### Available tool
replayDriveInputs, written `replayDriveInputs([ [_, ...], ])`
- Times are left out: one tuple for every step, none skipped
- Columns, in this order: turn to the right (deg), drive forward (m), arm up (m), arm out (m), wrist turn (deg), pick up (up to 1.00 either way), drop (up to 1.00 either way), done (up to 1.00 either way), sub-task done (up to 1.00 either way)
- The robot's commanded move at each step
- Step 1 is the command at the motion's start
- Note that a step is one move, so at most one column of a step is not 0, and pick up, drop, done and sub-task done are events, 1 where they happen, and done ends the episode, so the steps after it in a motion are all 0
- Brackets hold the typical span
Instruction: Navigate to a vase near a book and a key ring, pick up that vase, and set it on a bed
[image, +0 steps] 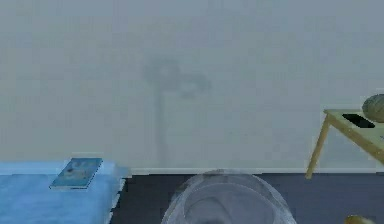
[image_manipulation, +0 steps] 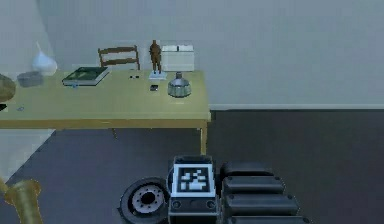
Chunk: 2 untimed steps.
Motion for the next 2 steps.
replayDriveInputs([
  [-6.0,0.00,0.00,0.00,0.0,0.00,0.00,0.00,0.00],
  [0.0,0.05,0.00,0.00,0.0,0.00,0.00,0.00,0.00],
])
